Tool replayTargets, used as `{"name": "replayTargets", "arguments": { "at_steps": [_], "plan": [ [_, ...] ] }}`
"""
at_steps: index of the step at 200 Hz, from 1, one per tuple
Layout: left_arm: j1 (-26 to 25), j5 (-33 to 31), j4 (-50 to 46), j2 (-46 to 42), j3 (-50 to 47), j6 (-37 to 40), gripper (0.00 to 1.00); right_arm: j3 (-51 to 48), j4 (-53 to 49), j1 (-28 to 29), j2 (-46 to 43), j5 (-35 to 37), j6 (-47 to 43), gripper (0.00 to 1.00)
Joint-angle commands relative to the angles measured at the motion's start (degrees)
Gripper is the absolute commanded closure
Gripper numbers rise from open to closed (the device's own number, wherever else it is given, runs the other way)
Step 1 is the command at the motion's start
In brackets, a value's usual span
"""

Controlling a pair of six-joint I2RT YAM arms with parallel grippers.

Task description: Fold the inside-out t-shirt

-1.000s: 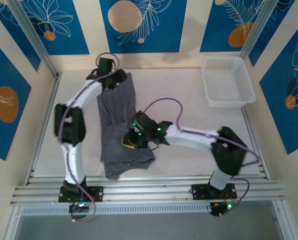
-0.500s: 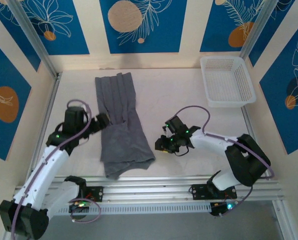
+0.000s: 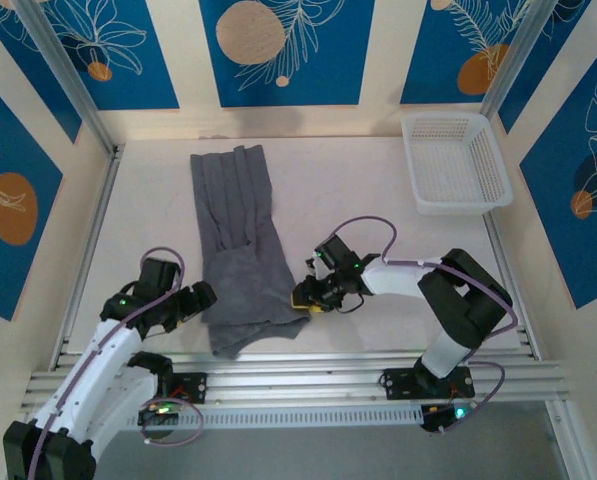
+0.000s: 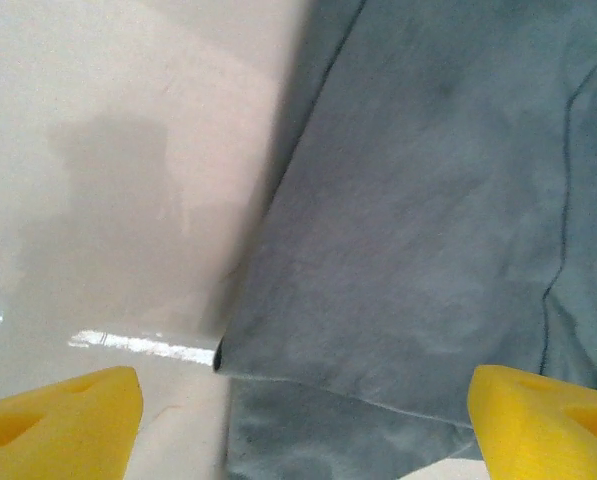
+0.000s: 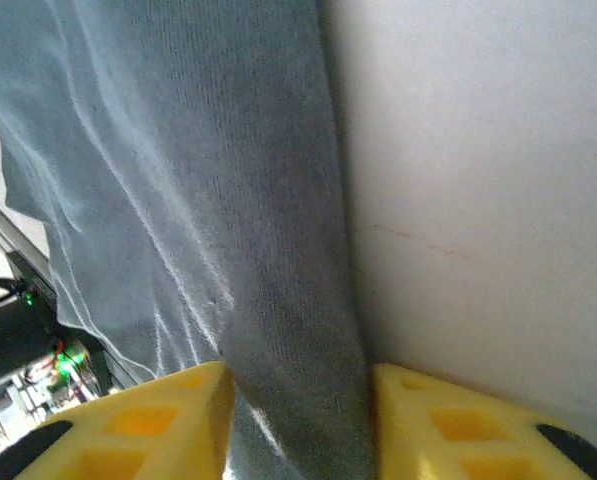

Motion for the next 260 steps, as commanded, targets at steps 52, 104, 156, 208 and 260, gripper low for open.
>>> {"name": "replayTargets", "arguments": {
  "at_steps": [52,104,156,208,260],
  "plan": [
    [0.3,11.9,9.1,0.5,-7.8,-8.5,0.29,-0.5,-1.5,0.8,-5.9,1.5,2.6,1.00],
    [0.3,8.4,9.4,4.7,-8.1,-8.6,0.58,-0.6,-1.9,1.6,-5.9,2.8,4.6,1.00],
    [0.4,7.8,8.8,6.2,-7.8,-7.6,0.51,0.3,-2.7,2.5,-5.0,3.4,4.8,1.00],
    [0.3,9.0,11.4,11.0,-6.6,-6.1,0.54,0.0,-3.1,2.7,-5.1,4.1,5.2,1.00],
    [0.2,11.8,15.9,13.2,-6.4,-5.3,0.75,-0.1,-3.6,3.1,-4.5,4.4,5.1,1.00]
  ]
}}
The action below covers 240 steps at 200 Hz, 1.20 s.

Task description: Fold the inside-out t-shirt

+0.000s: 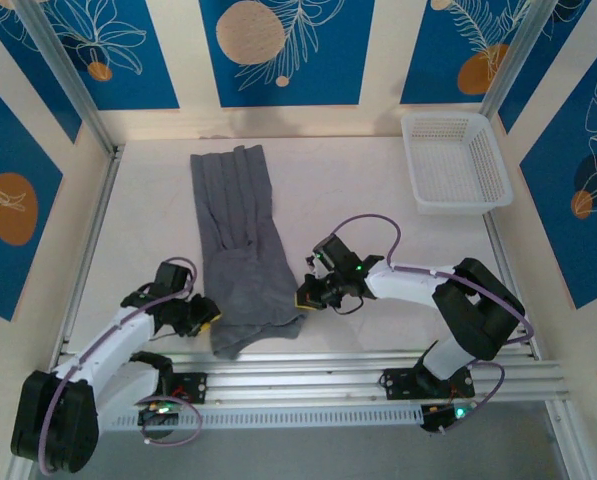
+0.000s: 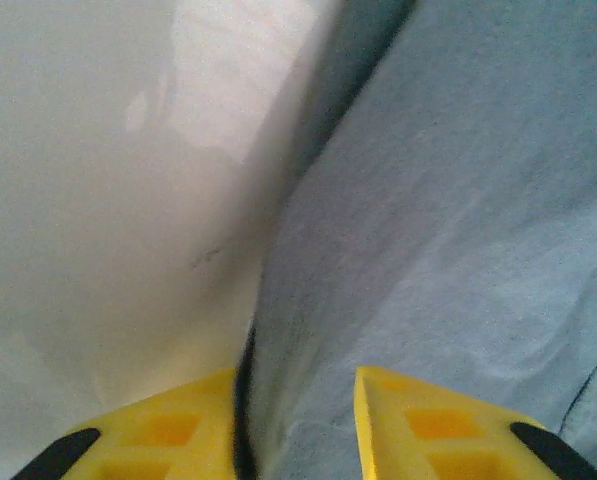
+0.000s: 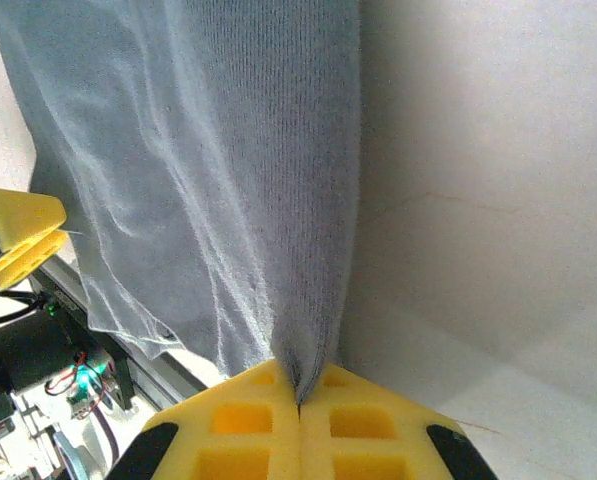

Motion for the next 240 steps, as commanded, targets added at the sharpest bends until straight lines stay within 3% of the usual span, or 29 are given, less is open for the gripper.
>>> {"name": "replayTargets", "arguments": {
  "at_steps": [1,19,57,73,90,125,171,201,240],
  "plan": [
    [0.2,1.9,2.0,1.2,1.0,1.4,0.75,-0.1,-1.6,0.5,0.5,0.2,0.6,1.00],
    [0.2,1.3,2.0,2.2,0.7,1.5,0.76,-0.1,-1.9,0.6,0.4,0.5,0.7,1.00],
    [0.2,-1.3,1.2,2.8,0.3,1.3,0.67,-0.1,-2.3,0.7,0.2,0.8,1.0,1.00],
    [0.1,-1.2,1.3,3.0,0.4,1.2,0.78,-0.1,-2.7,0.7,0.1,1.3,1.2,1.00],
    [0.1,-0.6,0.7,2.3,0.4,1.2,1.00,-0.4,-3.8,0.7,-0.5,2.8,1.8,1.00],
    [-0.3,-3.3,-7.0,-2.4,1.9,4.5,1.00,-6.7,-2.0,3.7,-6.9,7.8,5.3,1.00],
    [-2.1,1.5,-12.9,-12.7,3.6,3.6,1.00,-12.1,-7.6,9.4,-21.5,14.4,8.9,1.00],
    [-2.2,-1.2,-13.9,-14.8,10.7,2.6,1.00,-4.0,-11.9,8.1,-24.8,16.8,5.9,1.00],
    [-1.5,-13.9,-10.6,-1.9,27.7,6.5,1.00,20.4,-17.6,-2.1,-11.3,14.7,-6.1,1.00]
  ]
}}
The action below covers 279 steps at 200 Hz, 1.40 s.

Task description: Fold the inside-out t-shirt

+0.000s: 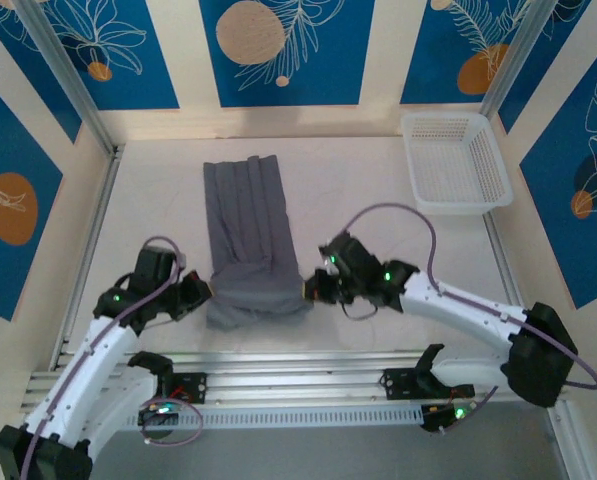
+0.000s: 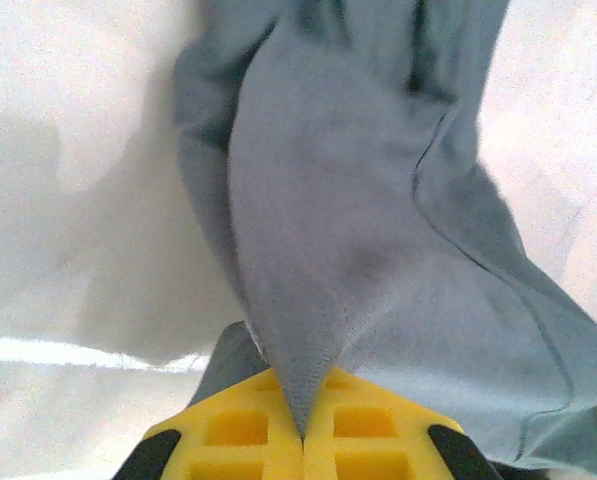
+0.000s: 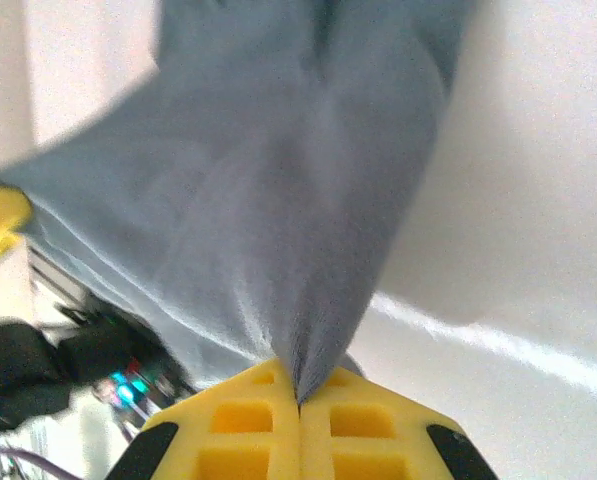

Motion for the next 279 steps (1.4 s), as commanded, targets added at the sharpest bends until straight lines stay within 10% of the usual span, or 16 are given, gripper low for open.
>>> {"name": "replayTargets", "arguments": {
  "at_steps": [1,40,108,114,134,148,174,216,279],
  "plan": [
    [0.6,-10.0,2.6,7.3,10.1,2.9,1.00,13.3,-3.2,-5.6,7.2,0.5,-8.7,1.00],
    [5.1,-16.6,11.1,26.7,26.3,7.3,1.00,38.0,-4.6,-13.0,28.0,-1.9,-15.2,1.00],
    [11.2,-9.5,23.4,62.8,49.2,12.2,1.00,76.4,-12.2,-19.9,61.4,-7.1,-17.2,1.00],
    [11.3,-9.2,23.3,65.5,51.1,12.3,1.00,80.0,-13.5,-20.2,64.4,-8.7,-17.6,0.89],
    [13.0,-2.7,26.9,72.1,54.4,9.0,0.34,94.0,-20.5,-21.4,72.9,-10.9,-18.5,0.41],
    [14.4,0.8,28.8,73.1,54.6,7.7,0.19,99.2,-22.5,-22.7,74.4,-12.6,-19.6,0.15],
    [14.9,-1.2,27.4,65.6,50.2,11.7,0.17,94.5,-24.3,-24.4,67.6,-13.8,-23.7,0.13],
    [14.1,-1.3,30.1,48.9,25.6,12.5,0.17,44.1,0.5,-23.2,44.0,-12.5,-20.0,0.17],
    [9.4,1.1,39.6,50.1,13.4,9.5,0.27,37.8,4.1,-20.6,50.3,-13.4,-17.7,0.28]
  ]
}}
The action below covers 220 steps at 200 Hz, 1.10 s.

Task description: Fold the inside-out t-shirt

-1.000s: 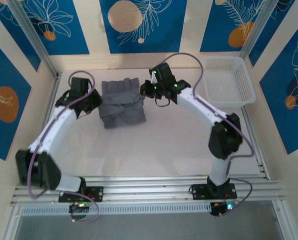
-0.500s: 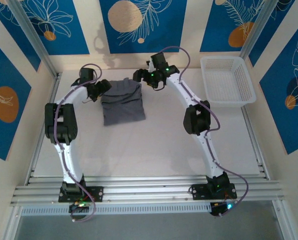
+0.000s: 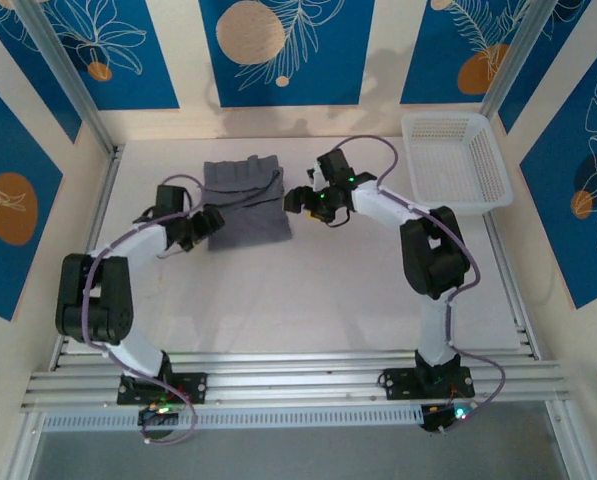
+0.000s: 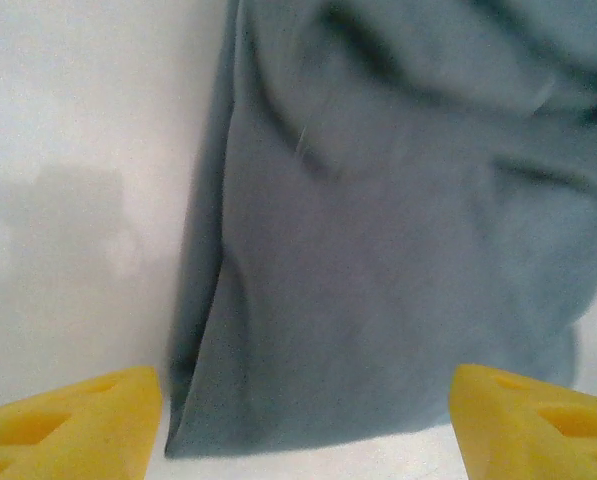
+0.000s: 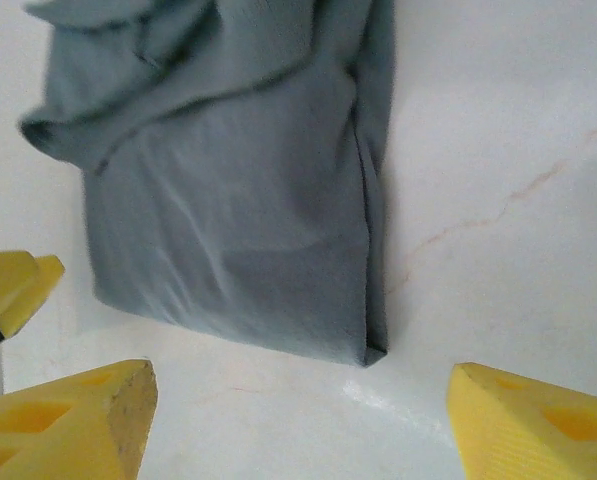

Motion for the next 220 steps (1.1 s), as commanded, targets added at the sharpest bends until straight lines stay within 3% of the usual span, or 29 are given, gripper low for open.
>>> {"name": "replayTargets", "arguments": {
  "at_steps": [1,25,43,65,88,106,144,181,194,207,220],
  "plan": [
    [-1.2,1.4,6.8,2.7,-0.5,-1.8,0.27,-0.1,4.7,0.4,4.7,-2.3,1.6,0.28],
    [-1.7,-0.7,8.6,5.4,0.1,-3.1,0.30,1.8,5.3,1.6,8.2,-5.3,2.2,0.34],
    [-1.7,-1.5,11.3,7.6,-0.5,-5.8,0.39,4.3,3.8,2.5,11.2,-6.9,4.4,0.46],
    [-1.8,0.7,13.3,10.6,-0.3,-8.5,0.48,5.8,2.7,3.5,13.1,-7.1,6.3,0.53],
    [-2.0,1.4,14.2,10.1,-1.4,-9.4,0.74,5.9,2.3,4.0,12.8,-7.2,7.5,0.86],
    [-2.4,1.9,12.3,7.3,-2.2,-9.0,1.00,3.0,3.0,3.9,9.5,-6.2,8.1,1.00],
    [-5.7,4.3,8.1,-7.0,-12.9,-9.7,1.00,-15.9,6.8,4.3,-7.8,-4.6,8.6,1.00],
    [-15.9,-1.8,-1.3,-29.7,-28.7,-16.9,1.00,-39.7,5.8,8.9,-27.7,-0.4,10.2,0.99],
    [-19.3,-4.5,-4.2,-38.4,-34.1,-20.9,0.77,-45.6,4.9,12.1,-33.3,1.0,11.8,0.87],
    [-21.2,-5.5,-7.5,-46.4,-37.3,-24.0,0.49,-48.2,1.8,14.4,-37.7,2.7,13.7,0.63],
    [-21.7,-6.0,-12.8,-53.4,-37.4,-24.9,0.38,-48.9,-0.3,14.8,-41.6,3.1,14.9,0.54]
  ]
}}
